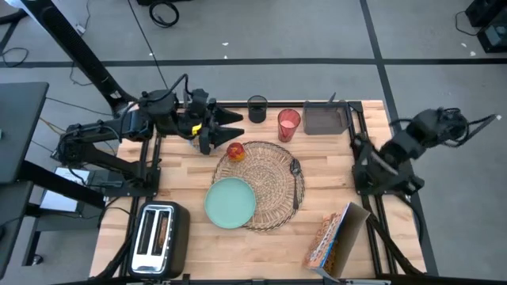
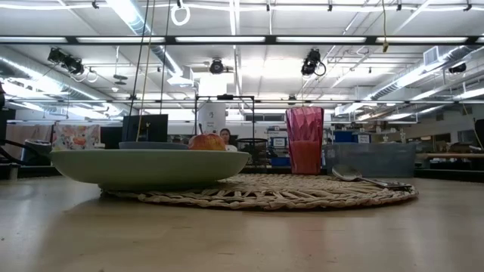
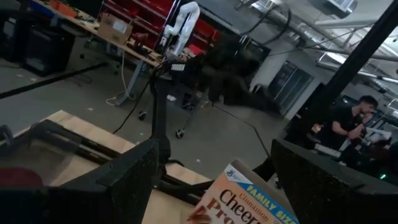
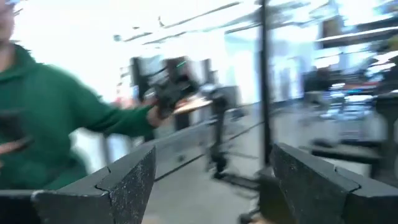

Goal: Arrange a breakfast setting
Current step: Put the blue bowl on the brown table mat

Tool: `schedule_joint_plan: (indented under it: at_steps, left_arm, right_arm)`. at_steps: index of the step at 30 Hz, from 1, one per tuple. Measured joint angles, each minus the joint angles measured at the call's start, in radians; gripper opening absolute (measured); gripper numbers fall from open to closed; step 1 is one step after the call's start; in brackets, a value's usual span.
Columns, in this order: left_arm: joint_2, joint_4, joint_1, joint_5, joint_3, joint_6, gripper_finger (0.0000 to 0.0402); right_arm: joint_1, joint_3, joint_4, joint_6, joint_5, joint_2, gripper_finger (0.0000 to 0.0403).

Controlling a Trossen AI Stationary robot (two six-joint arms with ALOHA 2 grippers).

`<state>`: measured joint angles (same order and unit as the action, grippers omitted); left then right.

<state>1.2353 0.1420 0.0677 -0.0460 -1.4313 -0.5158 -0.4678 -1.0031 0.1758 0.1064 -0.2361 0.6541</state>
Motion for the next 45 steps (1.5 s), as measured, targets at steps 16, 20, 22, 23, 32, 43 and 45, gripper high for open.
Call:
schedule_joint_plan:
  at_steps: [16,20,22,23,32,43,45]
  left_arm:
    - [-0.127,0.531,0.000,0.254,-0.001,0.164,0.0318]
    - [-0.153,0.772,-0.012,0.386,-0.002,0.095,0.0318]
    - [-0.145,0.928,-0.029,0.444,-0.002,0.014,0.0318]
    - [-0.131,1.017,-0.039,0.465,-0.001,-0.032,0.0318]
    - [-0.049,1.094,-0.041,0.460,0.220,-0.189,0.0318]
    - [0.015,0.782,0.073,0.350,0.436,0.132,0.0317]
    - [0.041,0.786,0.086,0.328,0.459,0.186,0.0317]
  right_arm:
    - [0.288,-0.627,0.267,-0.090,0.322,0.440,0.0319]
    - [0.386,-0.746,0.304,-0.083,0.322,0.589,0.0319]
    - [0.420,-0.785,0.307,-0.083,0.325,0.655,0.0319]
    - [0.433,-0.801,0.304,-0.083,0.334,0.686,0.0319]
    - [0.481,-0.829,0.329,0.012,0.458,0.851,0.0303]
    - [0.571,-0.829,0.491,0.205,0.362,0.958,0.0281]
    - [0.592,-0.829,0.525,0.214,0.344,0.958,0.0280]
